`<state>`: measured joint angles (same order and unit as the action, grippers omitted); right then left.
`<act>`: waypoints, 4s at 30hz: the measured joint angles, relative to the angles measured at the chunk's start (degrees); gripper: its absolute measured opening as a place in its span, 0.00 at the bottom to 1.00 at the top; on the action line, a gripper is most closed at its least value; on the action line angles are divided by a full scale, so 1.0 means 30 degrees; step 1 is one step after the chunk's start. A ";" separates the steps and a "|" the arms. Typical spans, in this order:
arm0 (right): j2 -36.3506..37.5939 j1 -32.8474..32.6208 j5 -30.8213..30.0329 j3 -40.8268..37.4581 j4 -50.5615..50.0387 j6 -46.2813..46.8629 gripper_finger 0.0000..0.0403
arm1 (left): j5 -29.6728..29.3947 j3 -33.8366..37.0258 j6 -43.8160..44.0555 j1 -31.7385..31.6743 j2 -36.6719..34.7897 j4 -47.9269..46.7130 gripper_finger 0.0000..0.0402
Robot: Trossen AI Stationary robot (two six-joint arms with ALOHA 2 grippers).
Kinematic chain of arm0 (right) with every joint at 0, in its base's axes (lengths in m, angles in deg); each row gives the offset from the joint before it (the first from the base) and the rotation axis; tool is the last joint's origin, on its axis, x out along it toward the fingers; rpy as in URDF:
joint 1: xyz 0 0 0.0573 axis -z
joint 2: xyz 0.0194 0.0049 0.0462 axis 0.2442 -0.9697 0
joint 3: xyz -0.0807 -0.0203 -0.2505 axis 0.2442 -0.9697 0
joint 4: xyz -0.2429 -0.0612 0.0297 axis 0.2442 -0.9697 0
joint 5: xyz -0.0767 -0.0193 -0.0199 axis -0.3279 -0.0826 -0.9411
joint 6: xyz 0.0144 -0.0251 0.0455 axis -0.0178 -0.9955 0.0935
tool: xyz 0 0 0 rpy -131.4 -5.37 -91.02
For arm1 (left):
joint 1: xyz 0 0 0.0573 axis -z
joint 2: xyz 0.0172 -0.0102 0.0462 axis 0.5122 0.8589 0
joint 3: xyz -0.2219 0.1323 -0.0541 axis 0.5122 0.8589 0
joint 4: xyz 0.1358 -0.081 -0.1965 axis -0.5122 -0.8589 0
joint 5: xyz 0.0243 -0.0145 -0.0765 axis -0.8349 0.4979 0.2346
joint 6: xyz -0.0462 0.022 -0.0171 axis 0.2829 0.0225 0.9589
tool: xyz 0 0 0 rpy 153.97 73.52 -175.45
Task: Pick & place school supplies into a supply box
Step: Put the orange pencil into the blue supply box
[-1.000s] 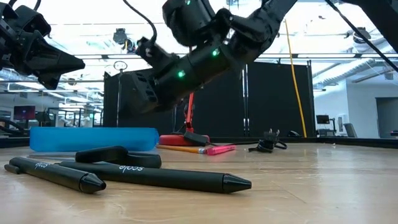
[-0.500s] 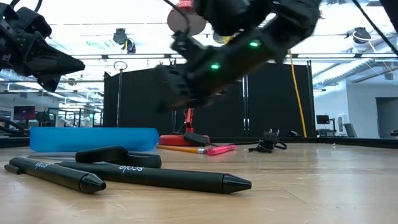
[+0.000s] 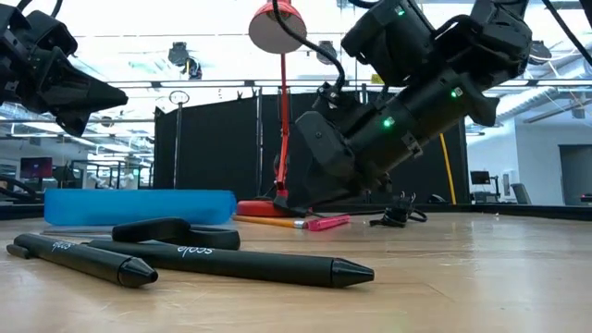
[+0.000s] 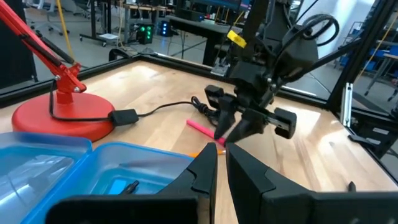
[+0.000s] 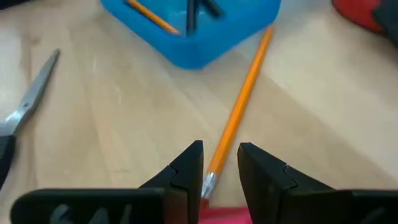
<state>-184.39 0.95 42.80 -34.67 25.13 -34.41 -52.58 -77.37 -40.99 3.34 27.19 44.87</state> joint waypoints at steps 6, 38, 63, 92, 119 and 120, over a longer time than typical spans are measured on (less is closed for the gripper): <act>0.0044 -0.0036 -0.0108 0.0017 -0.2337 0.1397 0.22 | -0.0073 0.0000 0.0190 0.0001 0.0000 -0.0007 0.09; 0.1202 0.0262 -0.1011 0.0002 0.2896 -0.3726 0.22 | -0.0168 0.0000 0.0044 0.0006 0.0000 -0.0029 0.09; -0.4468 0.0612 -0.0678 0.0595 0.8509 -0.3448 0.24 | -0.0168 0.0000 0.0135 0.0004 0.0000 -0.0153 0.09; -0.4854 -0.1124 -0.3829 0.2622 0.3530 -0.3368 0.22 | -0.0153 0.0000 0.0168 0.0003 0.0000 -0.0182 0.09; -0.3881 -0.0348 -0.2759 0.3465 0.1913 -0.0617 0.17 | -0.0131 -0.0001 0.0138 0.0000 0.0000 0.0439 0.09; -0.3876 -0.0259 -0.2502 0.3470 0.1891 -0.0464 0.17 | -0.0131 -0.0001 0.0138 0.0007 -0.0007 0.0676 0.09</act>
<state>-196.01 0.17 35.29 -24.26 30.80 -35.80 -52.98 -77.38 -40.57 3.36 27.17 46.90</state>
